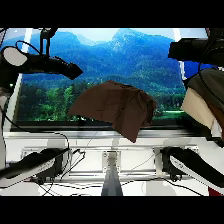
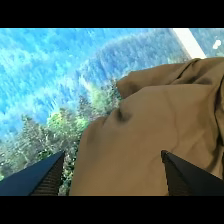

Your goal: Fold the clothes and pants, and hang the long-sleeved shirts on hangers.

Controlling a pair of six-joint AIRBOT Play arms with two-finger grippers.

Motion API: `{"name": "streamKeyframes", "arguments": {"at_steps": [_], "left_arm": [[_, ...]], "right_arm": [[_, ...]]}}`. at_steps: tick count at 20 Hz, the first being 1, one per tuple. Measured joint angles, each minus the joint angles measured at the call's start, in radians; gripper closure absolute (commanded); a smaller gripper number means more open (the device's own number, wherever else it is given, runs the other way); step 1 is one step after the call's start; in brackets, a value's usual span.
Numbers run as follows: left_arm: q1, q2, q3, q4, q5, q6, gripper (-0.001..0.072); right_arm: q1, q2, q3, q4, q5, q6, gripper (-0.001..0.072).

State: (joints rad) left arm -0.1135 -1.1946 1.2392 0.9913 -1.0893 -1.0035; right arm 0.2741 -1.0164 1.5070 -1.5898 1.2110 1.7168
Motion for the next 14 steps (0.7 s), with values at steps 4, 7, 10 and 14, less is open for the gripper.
{"name": "streamKeyframes", "arguments": {"at_steps": [4,7,10,14], "left_arm": [[0.0,0.0,0.0,0.0,0.0,0.0,0.0012],[0.0,0.0,0.0,0.0,0.0,0.0,0.0012],[0.0,0.0,0.0,0.0,0.0,0.0,0.0012],[0.0,0.0,0.0,0.0,0.0,0.0,0.0012]], "right_arm": [[0.0,0.0,0.0,0.0,0.0,0.0,0.0699],[0.0,0.0,0.0,0.0,0.0,0.0,0.0699],[0.0,0.0,0.0,0.0,0.0,0.0,0.0699],[0.0,0.0,0.0,-0.002,-0.022,0.0,0.0699]]}}
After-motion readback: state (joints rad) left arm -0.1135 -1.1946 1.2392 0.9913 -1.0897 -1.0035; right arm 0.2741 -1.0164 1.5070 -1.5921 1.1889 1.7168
